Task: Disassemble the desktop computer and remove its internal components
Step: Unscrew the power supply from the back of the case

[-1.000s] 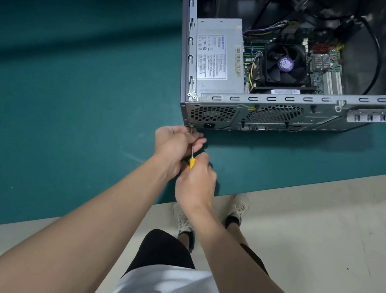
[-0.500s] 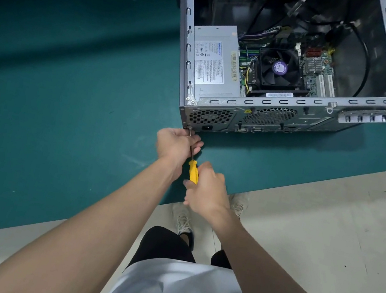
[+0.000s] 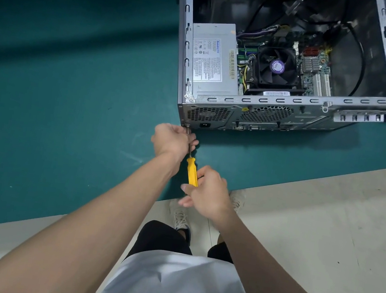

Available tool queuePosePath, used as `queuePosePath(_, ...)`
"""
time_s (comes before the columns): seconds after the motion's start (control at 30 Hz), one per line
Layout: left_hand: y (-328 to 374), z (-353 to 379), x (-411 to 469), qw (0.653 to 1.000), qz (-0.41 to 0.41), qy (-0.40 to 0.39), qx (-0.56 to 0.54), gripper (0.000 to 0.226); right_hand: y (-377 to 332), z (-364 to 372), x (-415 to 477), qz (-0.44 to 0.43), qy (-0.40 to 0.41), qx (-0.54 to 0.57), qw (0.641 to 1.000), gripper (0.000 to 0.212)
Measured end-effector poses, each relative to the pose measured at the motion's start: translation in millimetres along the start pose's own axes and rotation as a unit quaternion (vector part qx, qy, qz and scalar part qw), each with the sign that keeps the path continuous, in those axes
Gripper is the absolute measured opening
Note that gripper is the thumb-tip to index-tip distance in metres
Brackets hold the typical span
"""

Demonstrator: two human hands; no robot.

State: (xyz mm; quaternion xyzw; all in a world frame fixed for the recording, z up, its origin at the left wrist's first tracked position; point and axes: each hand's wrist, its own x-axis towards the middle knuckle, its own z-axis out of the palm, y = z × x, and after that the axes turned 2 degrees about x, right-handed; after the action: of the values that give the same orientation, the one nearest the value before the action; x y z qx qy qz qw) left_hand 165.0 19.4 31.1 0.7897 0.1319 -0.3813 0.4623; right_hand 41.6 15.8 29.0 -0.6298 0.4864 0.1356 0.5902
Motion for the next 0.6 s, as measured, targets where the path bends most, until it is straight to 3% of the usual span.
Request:
queuePosePath(0.07, 1.7, 0.6, -0.3, 1.0, -0.006, -0.018, -0.021, 0.011, 3.2, -0.6, 0.4, 0.007, -0.014, 0.084, 0.996, 0.023)
queuePosePath(0.17, 4.1, -1.0, -2.4, 0.993, -0.029, -0.078, -0.089, 0.019, 1.7, -8.0, -1.4, 0.027, -0.123, 0.258, 0.958, 0.023)
queuePosePath(0.23, 2.4, -3.2, -1.8, 0.989, -0.03, -0.096, -0.107, 0.019, -1.6, -11.3, -1.4, 0.025, -0.14, 0.255, 0.956, 0.023)
queuePosePath(0.33, -1.2, -5.2, -1.3, 0.995, -0.018, -0.069, -0.068, 0.011, -7.3, -4.6, -0.8, -0.002, -0.048, 0.089, 0.995, 0.024)
queuePosePath(0.4, -2.8, -4.7, 0.3, 0.999, -0.009, -0.038, -0.034, 0.004, -9.4, 2.0, -1.8, -0.01, 0.009, 0.027, 1.0, 0.028)
queuePosePath(0.47, -3.1, -3.2, 2.2, 0.999, -0.005, -0.036, -0.025, 0.004, -9.1, 3.9, -3.1, 0.002, 0.005, 0.078, 0.997, 0.03)
queuePosePath(0.6, -2.2, -5.9, 1.7, 0.993, -0.005, -0.097, -0.069, 0.013, -13.3, -6.0, -4.1, 0.041, -0.129, 0.276, 0.951, 0.021)
